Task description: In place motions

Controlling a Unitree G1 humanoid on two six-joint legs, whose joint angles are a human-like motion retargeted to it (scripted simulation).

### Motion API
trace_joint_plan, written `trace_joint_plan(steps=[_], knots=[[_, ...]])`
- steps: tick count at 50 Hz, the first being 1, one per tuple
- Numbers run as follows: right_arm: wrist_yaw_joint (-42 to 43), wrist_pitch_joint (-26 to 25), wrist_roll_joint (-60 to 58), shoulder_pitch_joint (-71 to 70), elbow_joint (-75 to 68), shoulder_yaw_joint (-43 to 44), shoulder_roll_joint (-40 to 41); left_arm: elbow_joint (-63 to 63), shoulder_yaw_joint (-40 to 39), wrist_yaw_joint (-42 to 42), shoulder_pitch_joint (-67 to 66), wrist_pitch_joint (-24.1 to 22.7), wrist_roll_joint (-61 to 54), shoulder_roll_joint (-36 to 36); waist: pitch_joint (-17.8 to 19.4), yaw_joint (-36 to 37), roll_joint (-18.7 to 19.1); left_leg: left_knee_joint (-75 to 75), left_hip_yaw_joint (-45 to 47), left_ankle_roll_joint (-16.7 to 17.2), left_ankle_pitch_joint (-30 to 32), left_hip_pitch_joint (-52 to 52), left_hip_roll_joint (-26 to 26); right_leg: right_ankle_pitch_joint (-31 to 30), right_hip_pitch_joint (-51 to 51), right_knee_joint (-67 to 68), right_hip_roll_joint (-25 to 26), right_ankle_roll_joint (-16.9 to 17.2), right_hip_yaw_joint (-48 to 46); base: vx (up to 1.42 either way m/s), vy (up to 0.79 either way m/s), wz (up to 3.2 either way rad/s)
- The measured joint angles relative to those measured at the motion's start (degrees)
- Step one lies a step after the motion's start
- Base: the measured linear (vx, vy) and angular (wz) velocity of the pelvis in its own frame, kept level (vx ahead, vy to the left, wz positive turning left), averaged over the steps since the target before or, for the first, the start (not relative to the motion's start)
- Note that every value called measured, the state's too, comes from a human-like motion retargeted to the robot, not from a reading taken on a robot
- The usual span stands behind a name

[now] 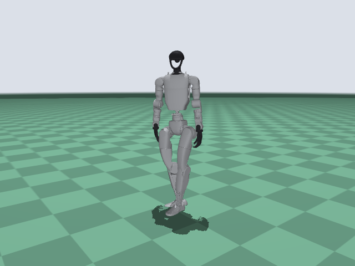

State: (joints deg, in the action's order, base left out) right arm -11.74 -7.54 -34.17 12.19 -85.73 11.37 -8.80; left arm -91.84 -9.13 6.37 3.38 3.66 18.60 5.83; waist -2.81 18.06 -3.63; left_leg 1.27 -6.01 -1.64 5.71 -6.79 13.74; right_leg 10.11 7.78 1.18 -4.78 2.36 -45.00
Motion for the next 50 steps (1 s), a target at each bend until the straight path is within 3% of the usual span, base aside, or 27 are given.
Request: trace_joint_plan(steps=[12,23,33,40,50], knots=[[0.62,0.15,0.88,-0.54,0.49,0.51,0.17,-3.37,-1.31,-1.35,-1.74,0.20,-0.06,-0.16,0.11,-3.80,0.31,-2.97,-9.36,1.03,2.73,2.57,2.44,1.23,2.11,-0.60,-0.21,2.21,-10.93,-0.05,0.09,0.93],[0.44,0.27,0.02,-1.13,1.09,-0.24,0.64,-3.27,-1.78,-1.15,-2.45,0.26,-0.83,-0.12,-0.25,-5.90,0.52,-3.12,-8.75,-0.07,2.09,2.84,2.54,0.87,1.61,-0.60,0.02,1.78,-9.24,-0.04,-0.04,-0.06],[-0.80,0.15,0.78,-4.09,1.21,-0.43,0.72,-3.13,-1.90,-0.75,-2.99,1.27,0.12,1.72,-2.80,-8.44,0.82,-1.94,2.05,-0.97,-1.69,1.19,-1.36,-1.14,-2.69,-0.04,0.80,-0.79,3.24,-0.07,-0.23,-1.26],[-1.16,0.14,2.21,-6.87,1.44,-2.74,0.61,-0.60,-3.86,0.08,-3.97,1.30,-0.80,2.25,-5.08,-14.93,2.20,-2.69,10.81,-1.59,-4.10,1.99,-4.79,-3.08,-6.09,0.34,2.70,-2.42,11.17,-0.19,-0.30,-1.22],[0.05,-1.59,2.82,-15.20,-3.05,-9.46,0.30,3.18,-5.86,2.33,-3.87,1.49,-3.06,1.33,-4.59,-25.83,6.62,-4.01,21.49,-1.13,-6.86,4.13,-10.13,-5.73,-10.36,1.45,6.26,-3.77,20.21,-0.37,-0.12,-1.06]])
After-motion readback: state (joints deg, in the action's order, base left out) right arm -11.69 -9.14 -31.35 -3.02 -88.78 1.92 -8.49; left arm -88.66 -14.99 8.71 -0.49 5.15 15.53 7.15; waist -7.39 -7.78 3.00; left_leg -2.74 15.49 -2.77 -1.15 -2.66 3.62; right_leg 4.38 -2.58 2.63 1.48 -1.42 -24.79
